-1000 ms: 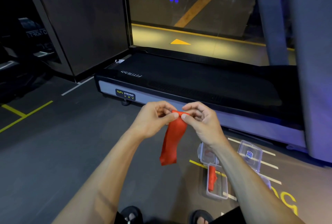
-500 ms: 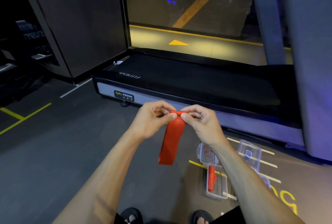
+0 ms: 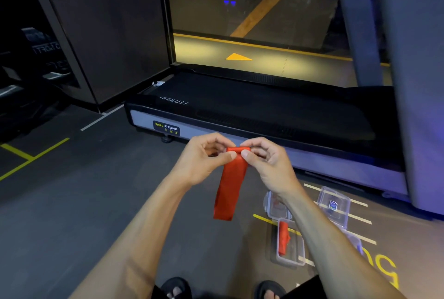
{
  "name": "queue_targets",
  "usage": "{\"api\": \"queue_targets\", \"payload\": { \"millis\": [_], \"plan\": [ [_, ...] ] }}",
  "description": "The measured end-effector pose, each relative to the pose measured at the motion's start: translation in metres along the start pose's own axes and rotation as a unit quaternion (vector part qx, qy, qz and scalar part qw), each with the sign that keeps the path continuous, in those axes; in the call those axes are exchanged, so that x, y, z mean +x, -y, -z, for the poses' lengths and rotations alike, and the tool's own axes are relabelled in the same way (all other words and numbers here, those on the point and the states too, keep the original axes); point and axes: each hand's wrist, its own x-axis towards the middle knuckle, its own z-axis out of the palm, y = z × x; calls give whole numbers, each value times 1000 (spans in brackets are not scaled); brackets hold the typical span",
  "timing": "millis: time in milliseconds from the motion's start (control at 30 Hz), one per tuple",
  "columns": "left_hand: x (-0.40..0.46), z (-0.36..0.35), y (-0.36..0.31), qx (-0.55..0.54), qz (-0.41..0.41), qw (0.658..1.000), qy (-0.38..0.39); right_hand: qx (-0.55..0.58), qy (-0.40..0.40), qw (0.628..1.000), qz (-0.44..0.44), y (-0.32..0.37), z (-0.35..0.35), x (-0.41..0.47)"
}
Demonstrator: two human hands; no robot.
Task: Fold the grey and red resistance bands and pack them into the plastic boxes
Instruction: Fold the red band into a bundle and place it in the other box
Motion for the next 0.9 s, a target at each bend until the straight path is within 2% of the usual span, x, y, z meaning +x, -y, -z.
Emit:
{"api": "queue_targets", "payload": {
  "millis": [133, 300, 700, 900],
  "plan": [
    [-3, 6, -2, -44, 27, 998, 31, -6, -9, 1000, -2, 1, 0, 0],
    [-6, 8, -4, -70, 31, 997, 30, -11, -14, 1000, 4, 3, -2, -1],
    [-4, 5, -2, -82, 34, 996, 23, 30, -67, 997, -35, 2, -7, -2],
    [-2, 1, 0, -59, 34, 998, -2, 94, -88, 990, -51, 4, -9, -3]
  ]
}}
